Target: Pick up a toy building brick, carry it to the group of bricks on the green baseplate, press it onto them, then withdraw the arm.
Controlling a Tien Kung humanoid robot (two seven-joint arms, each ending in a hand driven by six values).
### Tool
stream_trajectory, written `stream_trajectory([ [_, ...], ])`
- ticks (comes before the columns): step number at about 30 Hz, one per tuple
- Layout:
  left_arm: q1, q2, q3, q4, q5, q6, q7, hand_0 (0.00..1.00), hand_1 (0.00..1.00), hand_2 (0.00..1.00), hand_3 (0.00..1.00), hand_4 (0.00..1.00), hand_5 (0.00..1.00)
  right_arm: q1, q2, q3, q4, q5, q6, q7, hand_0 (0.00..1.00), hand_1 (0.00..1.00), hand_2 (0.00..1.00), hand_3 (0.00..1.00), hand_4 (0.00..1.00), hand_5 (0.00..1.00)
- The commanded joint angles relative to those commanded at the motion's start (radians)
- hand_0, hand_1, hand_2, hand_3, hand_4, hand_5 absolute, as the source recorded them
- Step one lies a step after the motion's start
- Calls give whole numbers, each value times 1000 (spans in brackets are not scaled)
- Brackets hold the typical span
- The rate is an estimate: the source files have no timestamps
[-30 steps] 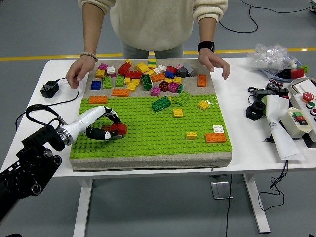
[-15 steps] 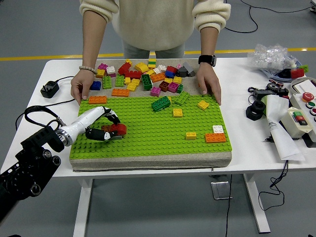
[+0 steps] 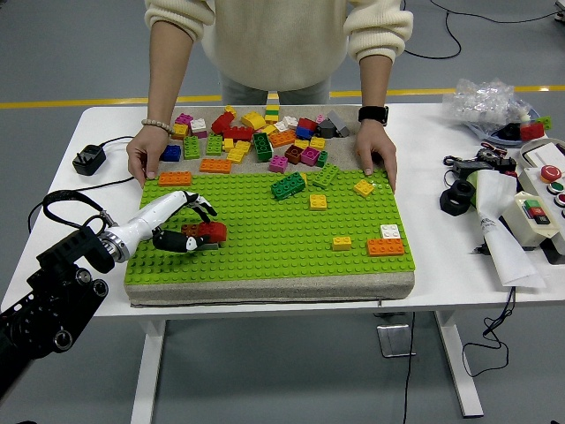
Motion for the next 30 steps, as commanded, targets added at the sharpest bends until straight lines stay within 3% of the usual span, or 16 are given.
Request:
stream_trajectory([
  [30, 5, 5, -12, -16, -1, -9, -1, 931, 745, 610, 650, 785, 2, 0, -1, 2, 0, 4, 0, -2, 779, 701, 736, 680, 943, 683],
])
